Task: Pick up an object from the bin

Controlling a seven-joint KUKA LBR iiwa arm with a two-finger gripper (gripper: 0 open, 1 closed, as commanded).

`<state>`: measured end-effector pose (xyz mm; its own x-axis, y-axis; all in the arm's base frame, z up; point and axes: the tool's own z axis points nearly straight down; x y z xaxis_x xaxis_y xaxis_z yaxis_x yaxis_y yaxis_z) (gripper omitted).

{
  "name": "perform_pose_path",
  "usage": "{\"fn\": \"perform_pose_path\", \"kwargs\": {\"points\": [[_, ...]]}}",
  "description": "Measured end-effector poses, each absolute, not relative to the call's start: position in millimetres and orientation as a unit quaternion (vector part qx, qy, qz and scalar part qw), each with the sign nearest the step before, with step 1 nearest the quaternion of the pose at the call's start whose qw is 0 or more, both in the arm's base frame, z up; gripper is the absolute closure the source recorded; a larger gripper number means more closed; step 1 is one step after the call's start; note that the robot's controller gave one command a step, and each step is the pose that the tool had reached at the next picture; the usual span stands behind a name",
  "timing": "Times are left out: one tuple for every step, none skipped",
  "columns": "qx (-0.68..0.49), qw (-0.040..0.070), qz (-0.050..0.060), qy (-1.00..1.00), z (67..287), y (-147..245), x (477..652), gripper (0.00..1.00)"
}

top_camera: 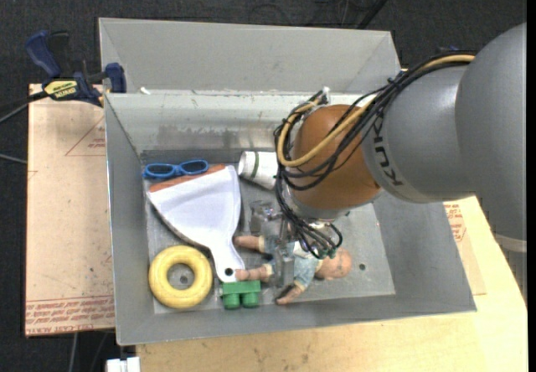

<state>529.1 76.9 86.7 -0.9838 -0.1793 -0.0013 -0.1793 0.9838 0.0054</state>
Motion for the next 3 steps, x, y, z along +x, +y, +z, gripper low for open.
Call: {"fn": "perform_pose_path", "kwargs": {"points": [[-0.207, 0.007, 0.002, 0.978, 70.3, 83.9, 513.2, 1.00], [-0.207, 0.007, 0.002, 0.978, 70.3, 83.8, 513.2, 1.00], [-0.197, 0.008, 0.002, 0.980, 181.7, 86.6, 513.7, 1.00]]}}
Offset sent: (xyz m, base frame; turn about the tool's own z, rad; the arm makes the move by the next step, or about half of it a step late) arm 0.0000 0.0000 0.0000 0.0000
